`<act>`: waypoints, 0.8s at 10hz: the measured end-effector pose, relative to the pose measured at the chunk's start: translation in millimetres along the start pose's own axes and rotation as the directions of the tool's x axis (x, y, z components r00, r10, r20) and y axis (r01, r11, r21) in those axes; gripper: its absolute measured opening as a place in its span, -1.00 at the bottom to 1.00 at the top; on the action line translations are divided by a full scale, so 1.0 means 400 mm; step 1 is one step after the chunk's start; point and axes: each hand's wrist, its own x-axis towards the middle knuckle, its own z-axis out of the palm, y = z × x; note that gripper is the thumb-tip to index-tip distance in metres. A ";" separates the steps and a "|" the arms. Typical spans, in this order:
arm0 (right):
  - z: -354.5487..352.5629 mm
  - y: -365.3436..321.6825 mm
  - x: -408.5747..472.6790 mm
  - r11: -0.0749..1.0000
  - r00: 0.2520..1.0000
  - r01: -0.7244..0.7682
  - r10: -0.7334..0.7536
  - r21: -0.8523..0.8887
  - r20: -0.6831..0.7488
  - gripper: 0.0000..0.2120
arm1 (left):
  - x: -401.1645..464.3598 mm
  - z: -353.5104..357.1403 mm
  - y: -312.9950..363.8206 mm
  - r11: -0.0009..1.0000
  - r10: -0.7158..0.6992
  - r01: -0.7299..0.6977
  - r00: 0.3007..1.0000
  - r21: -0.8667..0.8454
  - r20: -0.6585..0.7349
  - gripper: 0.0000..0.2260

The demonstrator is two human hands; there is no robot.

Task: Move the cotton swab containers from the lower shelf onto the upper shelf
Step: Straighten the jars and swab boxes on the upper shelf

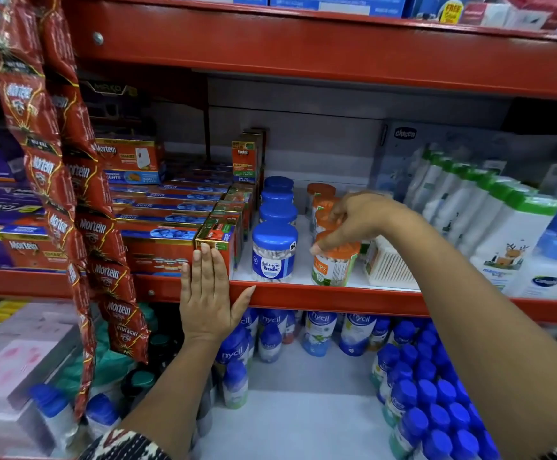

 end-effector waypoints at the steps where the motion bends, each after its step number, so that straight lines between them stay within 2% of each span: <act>1: 0.008 0.007 0.002 0.999 1.000 0.014 -0.014 0.043 0.011 -0.42 | -0.001 0.001 0.000 1.000 0.001 -0.001 1.000 -0.001 0.004 -0.30; 2: 0.005 0.015 -0.004 0.991 0.999 0.038 -0.043 0.125 0.034 -0.37 | -0.003 0.002 0.000 1.000 -0.003 0.003 1.000 0.003 0.006 -0.30; 5: 0.012 0.024 -0.007 0.979 0.995 0.059 -0.074 0.194 0.068 -0.32 | -0.003 0.001 0.000 1.000 -0.004 0.004 1.000 0.002 0.015 -0.30; 6: 0.019 0.026 -0.008 0.975 0.995 0.075 -0.088 0.208 0.052 -0.34 | -0.004 0.004 -0.001 1.000 0.000 0.000 1.000 0.007 0.011 -0.30; 8: 0.019 0.026 0.003 0.956 0.984 0.085 -0.125 0.280 0.128 -0.35 | -0.004 0.003 0.000 1.000 -0.005 0.005 1.000 0.006 0.020 -0.30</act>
